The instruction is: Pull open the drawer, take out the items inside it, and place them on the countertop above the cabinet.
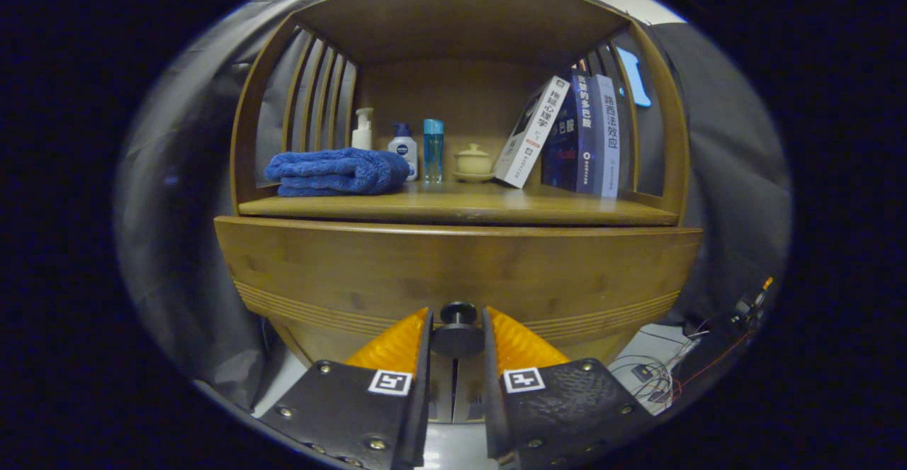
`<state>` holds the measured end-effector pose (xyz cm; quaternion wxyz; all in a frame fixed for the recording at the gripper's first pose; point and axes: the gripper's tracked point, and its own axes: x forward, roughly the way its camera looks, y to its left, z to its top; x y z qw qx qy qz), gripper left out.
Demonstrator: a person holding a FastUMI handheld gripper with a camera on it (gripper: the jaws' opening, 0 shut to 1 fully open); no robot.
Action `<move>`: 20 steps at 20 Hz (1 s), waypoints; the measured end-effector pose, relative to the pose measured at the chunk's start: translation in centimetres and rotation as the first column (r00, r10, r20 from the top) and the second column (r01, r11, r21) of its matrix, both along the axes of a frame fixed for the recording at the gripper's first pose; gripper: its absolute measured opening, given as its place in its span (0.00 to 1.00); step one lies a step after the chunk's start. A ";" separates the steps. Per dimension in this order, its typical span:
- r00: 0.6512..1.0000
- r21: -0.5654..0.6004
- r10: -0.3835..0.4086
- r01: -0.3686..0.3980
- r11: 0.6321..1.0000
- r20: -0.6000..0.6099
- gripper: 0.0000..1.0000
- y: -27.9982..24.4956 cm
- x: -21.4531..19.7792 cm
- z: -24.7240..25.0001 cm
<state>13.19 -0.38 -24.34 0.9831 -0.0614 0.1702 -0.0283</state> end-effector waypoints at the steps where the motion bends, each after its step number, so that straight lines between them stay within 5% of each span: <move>1: 1.000 0.002 -0.001 0.001 1.000 0.005 0.33 0.1 -1.0 0.2; 11: 1.000 -0.023 -0.003 0.003 1.000 -0.001 0.33 0.5 -10.0 0.8; 14: 0.996 0.001 0.034 -0.034 0.999 0.087 0.33 1.7 -12.5 3.7; 16: 0.986 0.021 0.015 -0.019 1.000 0.164 0.01 0.8 -13.8 6.8; 20: 0.987 0.040 -0.047 0.041 0.998 0.152 0.01 -0.9 -14.8 7.3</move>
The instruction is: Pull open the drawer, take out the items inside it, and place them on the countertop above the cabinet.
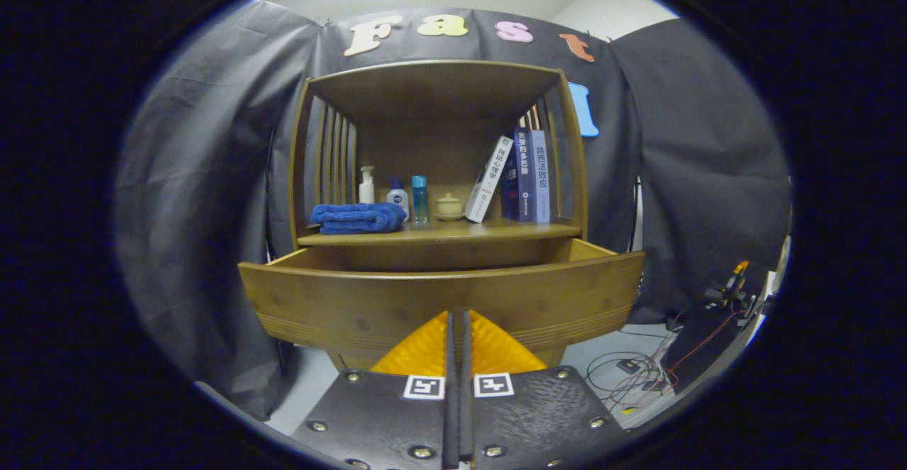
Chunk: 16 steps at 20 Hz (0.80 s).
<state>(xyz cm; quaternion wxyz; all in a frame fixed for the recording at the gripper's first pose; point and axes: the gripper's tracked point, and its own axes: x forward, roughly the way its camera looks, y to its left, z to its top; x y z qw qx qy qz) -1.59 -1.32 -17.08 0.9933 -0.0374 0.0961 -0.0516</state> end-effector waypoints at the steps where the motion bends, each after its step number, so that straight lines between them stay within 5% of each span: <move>1: 1.000 -0.014 0.013 -0.013 1.000 -0.013 0.01 0.7 0.3 0.0; 8: 0.995 -0.059 0.096 -0.098 0.993 -0.035 0.01 6.1 6.2 4.2; 11: 0.996 -0.094 0.061 -0.067 0.993 -0.066 0.01 6.3 10.3 5.6; 16: 0.963 -0.094 -0.029 0.004 0.996 -0.268 0.36 5.8 15.6 2.9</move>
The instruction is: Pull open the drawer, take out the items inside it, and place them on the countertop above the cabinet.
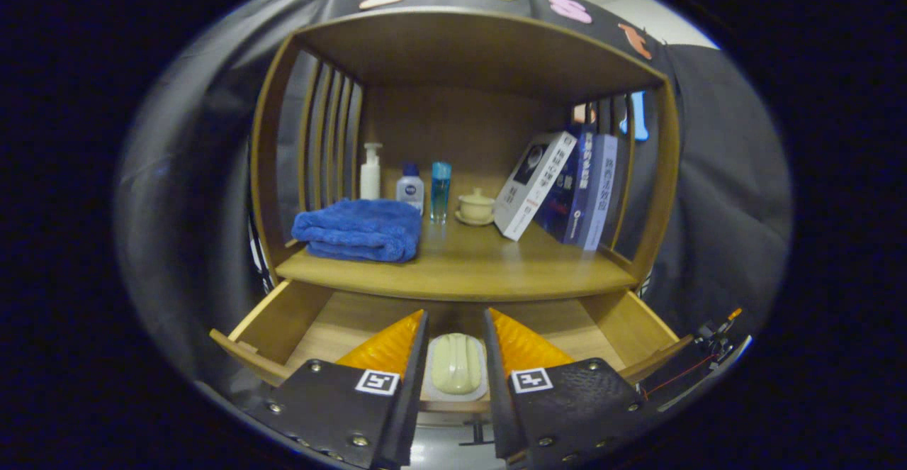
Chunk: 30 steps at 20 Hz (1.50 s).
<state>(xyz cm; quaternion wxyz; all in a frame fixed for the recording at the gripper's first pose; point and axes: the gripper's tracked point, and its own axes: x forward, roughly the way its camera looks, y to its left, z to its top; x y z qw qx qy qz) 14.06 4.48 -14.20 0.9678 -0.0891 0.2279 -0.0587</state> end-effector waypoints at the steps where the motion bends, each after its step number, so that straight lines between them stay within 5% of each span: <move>1: 0.998 -0.001 -0.023 0.023 1.000 -0.056 0.44 -0.5 0.7 -1.1; 4: 0.969 -0.038 -0.094 0.087 0.995 -0.229 0.43 -2.0 1.7 -4.8; 12: 0.864 -0.017 -0.091 0.095 0.995 -0.494 0.43 -2.2 2.2 -12.8; 15: 0.884 -0.001 -0.085 0.095 0.996 -0.460 0.44 -2.1 2.7 -12.6; 16: 0.882 0.010 -0.079 0.094 0.995 -0.465 0.20 -2.0 2.5 -12.6; 30: 0.966 0.007 -0.090 0.095 0.995 -0.242 0.20 -2.6 1.1 -1.9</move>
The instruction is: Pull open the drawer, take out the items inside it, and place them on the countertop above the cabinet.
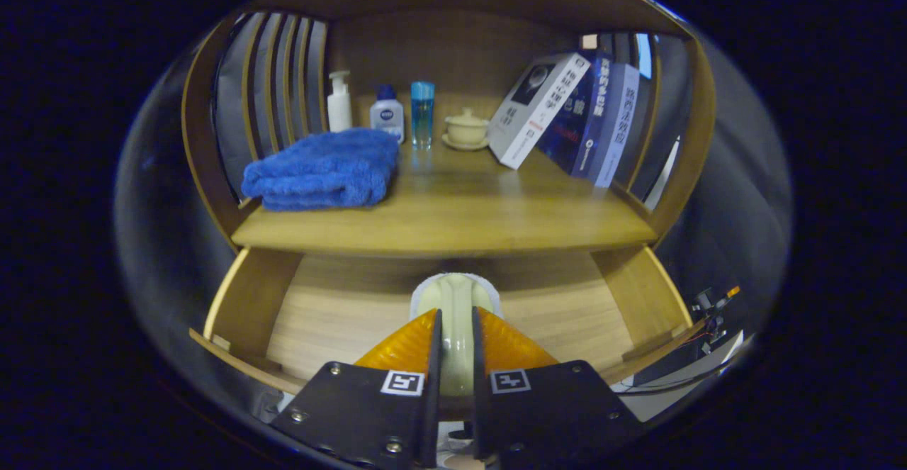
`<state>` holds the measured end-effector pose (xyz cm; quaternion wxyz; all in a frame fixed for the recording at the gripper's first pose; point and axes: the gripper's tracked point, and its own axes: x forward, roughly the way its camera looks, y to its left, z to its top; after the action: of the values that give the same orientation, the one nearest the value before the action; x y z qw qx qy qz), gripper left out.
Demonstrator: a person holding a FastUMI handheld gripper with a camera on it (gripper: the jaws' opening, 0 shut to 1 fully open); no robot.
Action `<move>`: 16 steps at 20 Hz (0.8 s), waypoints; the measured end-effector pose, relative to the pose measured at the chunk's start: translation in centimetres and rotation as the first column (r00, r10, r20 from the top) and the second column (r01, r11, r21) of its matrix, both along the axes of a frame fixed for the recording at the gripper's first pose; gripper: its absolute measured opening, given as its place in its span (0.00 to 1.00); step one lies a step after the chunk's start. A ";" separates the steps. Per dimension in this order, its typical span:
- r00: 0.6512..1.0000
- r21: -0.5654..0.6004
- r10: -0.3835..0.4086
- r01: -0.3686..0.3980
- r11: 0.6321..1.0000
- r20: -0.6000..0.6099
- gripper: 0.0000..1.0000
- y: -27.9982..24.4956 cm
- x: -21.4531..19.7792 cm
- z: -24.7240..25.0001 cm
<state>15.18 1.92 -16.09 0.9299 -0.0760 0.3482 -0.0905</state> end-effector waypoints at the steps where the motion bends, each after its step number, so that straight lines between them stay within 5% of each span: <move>1: 1.000 -0.009 0.001 0.000 1.000 0.019 0.20 -0.1 0.1 1.0; 10: 0.990 -0.008 0.040 -0.039 0.999 0.134 0.20 0.0 4.6 4.9; 12: 0.995 -0.018 0.042 -0.040 0.999 0.092 0.01 -0.1 4.4 4.1; 16: 0.999 -0.001 0.034 -0.034 0.999 0.041 0.01 0.1 4.4 1.6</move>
<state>19.53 2.03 -14.52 0.9383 -0.0800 0.3278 -0.0763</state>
